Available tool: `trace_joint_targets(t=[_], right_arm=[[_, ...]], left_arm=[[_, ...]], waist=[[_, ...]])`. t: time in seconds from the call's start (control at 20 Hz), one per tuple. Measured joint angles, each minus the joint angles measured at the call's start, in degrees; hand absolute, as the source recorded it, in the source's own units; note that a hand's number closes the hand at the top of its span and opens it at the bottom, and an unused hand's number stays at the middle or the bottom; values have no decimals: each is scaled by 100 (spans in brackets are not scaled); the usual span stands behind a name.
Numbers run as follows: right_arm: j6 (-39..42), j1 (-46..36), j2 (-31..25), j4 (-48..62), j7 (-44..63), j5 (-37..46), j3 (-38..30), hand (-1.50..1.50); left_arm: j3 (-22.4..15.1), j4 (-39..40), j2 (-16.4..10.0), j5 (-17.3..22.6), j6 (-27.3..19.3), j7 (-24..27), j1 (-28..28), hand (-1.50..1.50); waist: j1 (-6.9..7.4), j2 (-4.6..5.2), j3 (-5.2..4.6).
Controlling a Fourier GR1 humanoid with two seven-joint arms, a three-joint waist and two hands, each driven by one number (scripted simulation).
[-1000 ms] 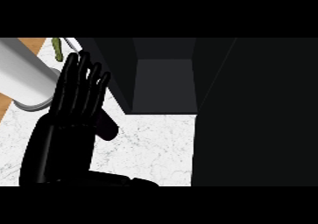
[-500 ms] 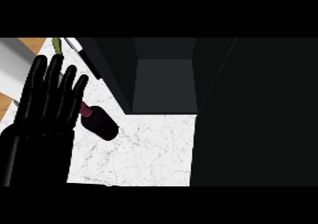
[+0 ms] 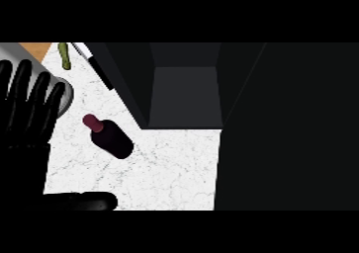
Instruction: Pick up the wine, place it into the cabinet and close the cabinet
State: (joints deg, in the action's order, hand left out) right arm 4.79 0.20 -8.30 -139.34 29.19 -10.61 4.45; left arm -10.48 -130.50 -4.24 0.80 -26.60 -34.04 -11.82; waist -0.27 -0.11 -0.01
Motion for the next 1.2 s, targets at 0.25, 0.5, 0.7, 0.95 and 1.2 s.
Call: trace_joint_targets(t=[0.25, 0.5, 0.7, 0.95, 1.2], right_arm=[[-87, -122, 23, -26, 159, 51, 81, -150], [23, -83, -21, -31, 86, 60, -96, -150], [59, -126, -6, -20, 126, 61, -140, -150], [71, -213, -11, -39, 265, 60, -178, -150], [116, -109, 58, -61, 247, 66, -113, -150]], left_arm=[[636, 117, -172, 523, 359, 246, 272, -150], [999, 513, -189, 882, 625, 523, 441, -150], [1232, 721, -184, 1264, 938, 728, 694, -150], [1426, 1196, -174, 1567, 1263, 987, 799, -150], [1548, 1775, -139, 1752, 1648, 1416, 975, -150]], waist=[[2, 2, -2], [-8, 3, -1], [1, 2, -2], [-7, 3, -2], [-21, 2, -2]])
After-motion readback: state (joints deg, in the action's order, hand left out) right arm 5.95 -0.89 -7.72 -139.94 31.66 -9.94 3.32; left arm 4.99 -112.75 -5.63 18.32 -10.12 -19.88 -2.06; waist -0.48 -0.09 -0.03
